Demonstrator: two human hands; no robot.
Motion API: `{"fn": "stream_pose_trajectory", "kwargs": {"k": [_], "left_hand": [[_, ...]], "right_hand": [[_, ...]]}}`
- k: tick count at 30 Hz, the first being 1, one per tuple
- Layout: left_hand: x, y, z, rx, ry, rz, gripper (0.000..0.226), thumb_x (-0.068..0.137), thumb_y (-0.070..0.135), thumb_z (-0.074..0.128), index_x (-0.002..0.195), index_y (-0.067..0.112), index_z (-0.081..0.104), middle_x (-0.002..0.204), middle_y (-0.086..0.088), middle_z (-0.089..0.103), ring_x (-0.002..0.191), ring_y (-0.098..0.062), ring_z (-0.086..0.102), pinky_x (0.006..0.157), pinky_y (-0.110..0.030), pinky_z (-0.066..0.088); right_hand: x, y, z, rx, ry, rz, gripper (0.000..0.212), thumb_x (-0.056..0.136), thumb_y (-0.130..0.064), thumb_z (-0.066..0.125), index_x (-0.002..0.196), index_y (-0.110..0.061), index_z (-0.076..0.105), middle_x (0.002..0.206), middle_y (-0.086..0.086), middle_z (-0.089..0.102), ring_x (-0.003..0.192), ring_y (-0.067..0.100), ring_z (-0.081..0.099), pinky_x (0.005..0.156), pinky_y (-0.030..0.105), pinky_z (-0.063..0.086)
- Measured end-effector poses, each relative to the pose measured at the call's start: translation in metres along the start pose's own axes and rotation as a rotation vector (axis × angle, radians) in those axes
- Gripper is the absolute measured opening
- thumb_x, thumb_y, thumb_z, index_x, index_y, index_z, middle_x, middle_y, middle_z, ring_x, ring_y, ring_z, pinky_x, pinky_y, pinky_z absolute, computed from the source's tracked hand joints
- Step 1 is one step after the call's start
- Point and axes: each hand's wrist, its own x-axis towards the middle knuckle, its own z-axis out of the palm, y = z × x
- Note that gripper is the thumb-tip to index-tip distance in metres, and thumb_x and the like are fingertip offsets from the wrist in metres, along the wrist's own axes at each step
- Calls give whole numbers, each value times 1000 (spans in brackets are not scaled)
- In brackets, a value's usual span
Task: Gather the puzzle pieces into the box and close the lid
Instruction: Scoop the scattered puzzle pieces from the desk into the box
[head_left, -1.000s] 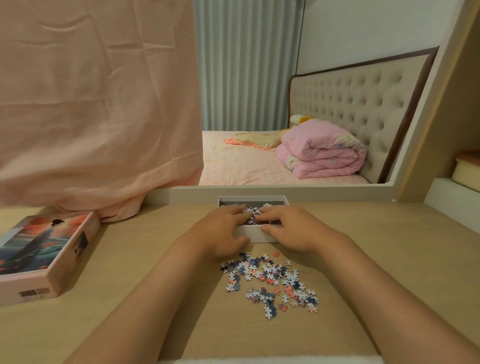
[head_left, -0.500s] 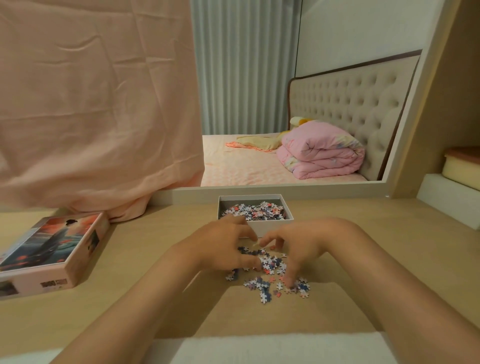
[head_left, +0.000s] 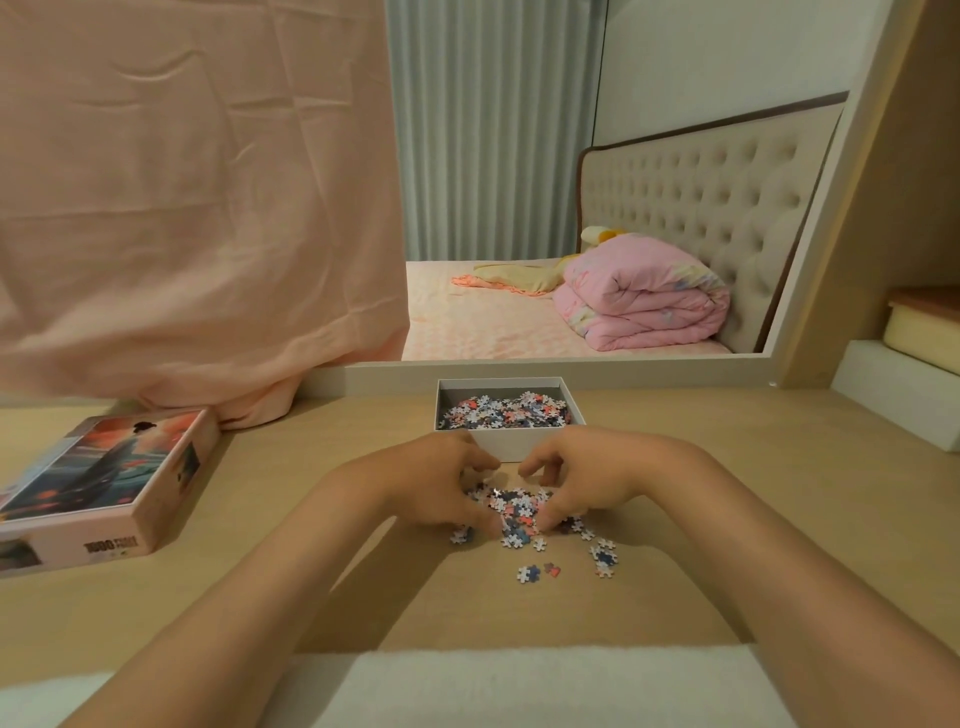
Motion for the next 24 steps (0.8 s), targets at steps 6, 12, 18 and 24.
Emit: {"fn": "stream_pose_trajectory", "kwargs": {"k": [6,12,18,24], "left_hand": [[1,6,6,76,-15,37,54,84,51,69,132,29,61,116,3,51,100,-14,54,90,-32,47],[6,4,11,-53,98,27,35,83,38,75,116,28,70,100,9,65,87,-10,60,80,-28,51],[10,1,9,-237,199,-2,29,80,33,80,106,23,70,88,7,69,79,-10,63,71,-22,50],[23,-6,-16,-438,314,8,23,78,33,81,92,19,69,70,4,64,58,-8,54,61,-27,47]], "right_hand": [[7,-11,13,12,40,-11,72,75,-48,82,139,-28,56,118,-7,64,102,13,60,87,27,48],[12,-13,19,114,173,-29,47,79,-31,83,122,-21,68,84,-18,58,81,6,57,67,18,40],[16,-7,17,335,253,-3,21,76,-14,85,94,-18,74,77,-3,71,65,18,70,65,30,58],[21,-11,-1,705,381,7,22,76,-2,83,94,-8,73,71,6,68,57,20,66,58,30,58]]}}
